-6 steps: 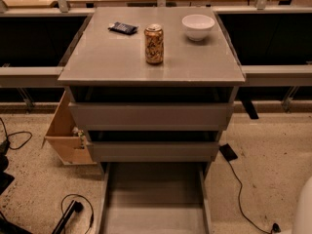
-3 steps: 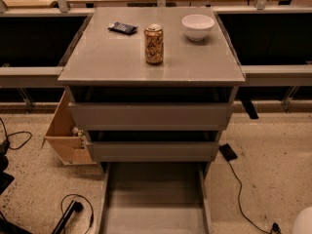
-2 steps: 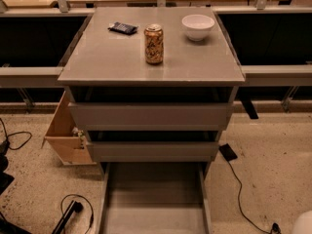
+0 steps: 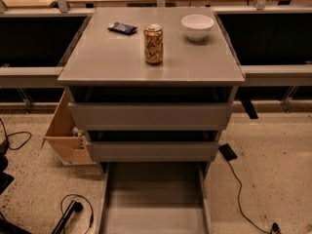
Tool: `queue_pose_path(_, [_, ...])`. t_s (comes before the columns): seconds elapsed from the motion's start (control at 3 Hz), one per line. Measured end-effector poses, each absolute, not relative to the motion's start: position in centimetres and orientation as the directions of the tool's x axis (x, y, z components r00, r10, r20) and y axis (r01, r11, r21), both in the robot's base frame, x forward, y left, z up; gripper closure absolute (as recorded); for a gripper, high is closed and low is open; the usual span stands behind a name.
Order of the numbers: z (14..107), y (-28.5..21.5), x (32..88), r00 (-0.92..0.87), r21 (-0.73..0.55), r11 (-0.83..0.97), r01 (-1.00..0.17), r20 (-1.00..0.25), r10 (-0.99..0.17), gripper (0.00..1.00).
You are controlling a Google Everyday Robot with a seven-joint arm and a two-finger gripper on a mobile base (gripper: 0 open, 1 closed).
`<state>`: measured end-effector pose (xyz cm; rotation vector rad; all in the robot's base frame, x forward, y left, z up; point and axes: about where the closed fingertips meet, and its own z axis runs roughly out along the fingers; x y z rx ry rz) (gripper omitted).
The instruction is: Close bottom drawer
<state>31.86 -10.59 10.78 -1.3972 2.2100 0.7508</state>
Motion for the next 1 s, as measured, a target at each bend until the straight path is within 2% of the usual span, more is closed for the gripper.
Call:
queue_pose_path(0.67, [9.7,-9.4,37.7,-0.307,0.134,0.298,-0.945,-0.672,-0.674,1.00])
queue_pose_path(1.0, [9.7,-9.5,38.1,-0.305,0.130,0.297,-0.946,-0.672,-0.675,1.00])
